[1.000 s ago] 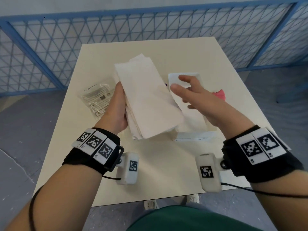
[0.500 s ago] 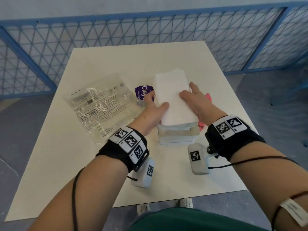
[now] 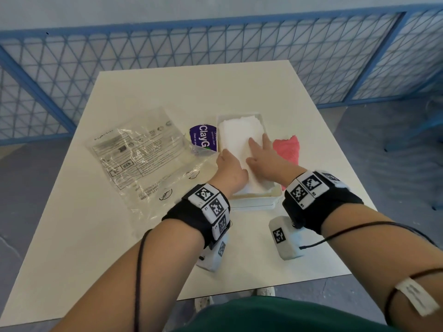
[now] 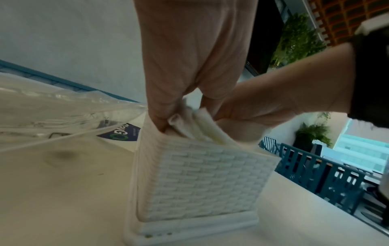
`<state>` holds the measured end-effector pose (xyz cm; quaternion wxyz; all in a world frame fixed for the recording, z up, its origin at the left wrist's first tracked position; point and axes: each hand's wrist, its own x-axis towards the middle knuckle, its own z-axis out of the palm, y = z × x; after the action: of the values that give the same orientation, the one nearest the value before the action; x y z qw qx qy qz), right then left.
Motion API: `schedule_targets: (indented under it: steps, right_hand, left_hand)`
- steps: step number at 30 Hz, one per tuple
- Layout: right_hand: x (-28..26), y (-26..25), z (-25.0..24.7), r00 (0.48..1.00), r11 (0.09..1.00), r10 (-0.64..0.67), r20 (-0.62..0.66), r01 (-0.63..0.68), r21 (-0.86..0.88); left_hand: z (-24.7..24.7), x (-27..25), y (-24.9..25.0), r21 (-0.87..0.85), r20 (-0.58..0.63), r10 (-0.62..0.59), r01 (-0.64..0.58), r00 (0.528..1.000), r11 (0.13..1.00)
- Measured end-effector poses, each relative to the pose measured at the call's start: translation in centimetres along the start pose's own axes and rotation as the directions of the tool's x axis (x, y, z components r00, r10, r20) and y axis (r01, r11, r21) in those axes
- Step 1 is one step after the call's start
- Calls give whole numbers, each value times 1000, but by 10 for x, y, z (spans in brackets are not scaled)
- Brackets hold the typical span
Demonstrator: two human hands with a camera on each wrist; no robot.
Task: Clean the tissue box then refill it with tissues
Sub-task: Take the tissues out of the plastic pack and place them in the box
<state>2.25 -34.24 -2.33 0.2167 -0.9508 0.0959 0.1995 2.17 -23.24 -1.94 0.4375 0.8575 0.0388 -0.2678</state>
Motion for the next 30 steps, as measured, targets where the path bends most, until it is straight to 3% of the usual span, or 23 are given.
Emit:
schedule_targets:
  steps: [4, 7, 9, 12, 15, 17, 19, 22, 27, 28, 30]
  right_hand:
    - [-4, 0, 8, 980, 929, -117, -159, 51, -367]
    - [-2, 1, 9, 984, 887, -140, -106, 77, -456]
    - [0, 2, 8, 996, 890, -85, -29, 63, -451]
    - [-1, -10, 4, 986, 912, -110, -123, 52, -406]
    - [-4, -32, 9, 935, 936, -253, -248, 172, -306]
    - [-5, -45, 19, 897, 904, -366, -249, 280, -322]
    - [-4, -53, 28, 874, 871, -428, -231, 331, -362]
    - [1, -63, 36, 844, 841, -479, -242, 364, -400]
    - [8, -88, 33, 777, 825, -535, -333, 395, -404]
    - [9, -92, 29, 775, 848, -513, -369, 391, -358]
    - [13, -96, 20, 771, 903, -429, -470, 380, -201]
  left_hand:
    - [3, -2, -3, 157, 39, 9, -15, 999, 988]
    - [-4, 1, -4, 153, 64, 44, -54, 997, 987]
    - [-15, -1, -6, 179, 28, 121, -124, 992, 976]
    - [-39, -4, -16, 342, -143, 245, -184, 959, 921]
    - [-62, -5, -38, 645, -200, 186, -14, 962, 764]
    - [-79, -2, -55, 691, -180, 73, 73, 981, 719]
    - [-98, 1, -68, 677, -142, 42, 66, 989, 733]
    - [-118, -2, -76, 635, -199, 176, -10, 964, 772]
    - [-134, -14, -77, 542, -384, 448, -196, 807, 817]
    - [-137, -17, -78, 536, -394, 459, -207, 796, 819]
    - [-143, -20, -83, 584, -367, 443, -168, 818, 794]
